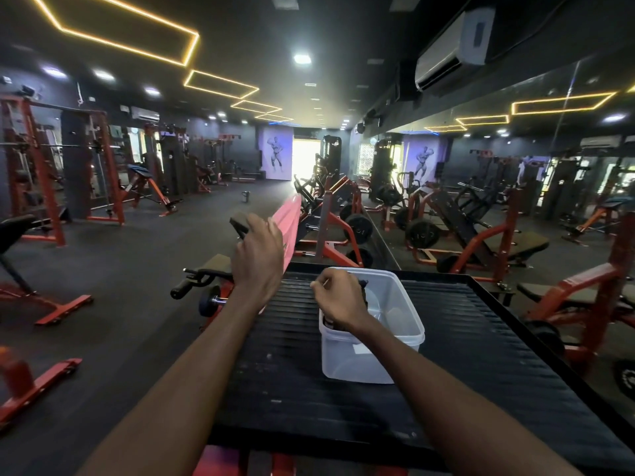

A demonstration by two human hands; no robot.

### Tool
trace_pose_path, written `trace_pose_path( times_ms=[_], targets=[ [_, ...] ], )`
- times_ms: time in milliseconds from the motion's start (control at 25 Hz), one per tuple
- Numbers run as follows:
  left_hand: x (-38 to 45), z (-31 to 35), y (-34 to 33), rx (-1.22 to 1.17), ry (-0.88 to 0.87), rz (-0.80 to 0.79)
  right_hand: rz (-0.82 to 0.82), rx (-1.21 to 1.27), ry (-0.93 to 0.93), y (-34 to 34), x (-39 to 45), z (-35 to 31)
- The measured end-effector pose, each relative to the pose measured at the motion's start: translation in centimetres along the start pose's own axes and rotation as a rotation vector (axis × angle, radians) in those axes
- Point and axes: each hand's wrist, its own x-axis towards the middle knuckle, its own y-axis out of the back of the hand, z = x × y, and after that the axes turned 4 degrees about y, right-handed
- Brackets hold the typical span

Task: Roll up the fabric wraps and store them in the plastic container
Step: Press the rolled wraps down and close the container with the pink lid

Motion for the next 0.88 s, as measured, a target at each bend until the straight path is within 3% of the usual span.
trace_pose_path(
  times_ms=[160,280,400,560,880],
  targets=[
    [2.0,2.6,0.2,-0.263,0.210,0.148,0.002,0.388,-0.260,0.3,0.6,-2.1],
    [2.6,3.1,-0.4,-0.457,0.348,0.185,-0.109,0.839,-0.487,1.0,0.6,-3.3],
    [2.1,2.9,-0.5,-0.577,0.479,0.149,-0.035,1.090,-0.489,2.2,0.5,-3.4],
    [2.0,1.5,-1.1,-0.547,0.634,0.026,0.069,1.077,-0.476,3.5,0.6,-2.4],
    [-1.0,0.2,-3.5,-0.228,0.549,-0.304,0.146,0.629,-0.537,7.3,-0.3,1.6]
  ],
)
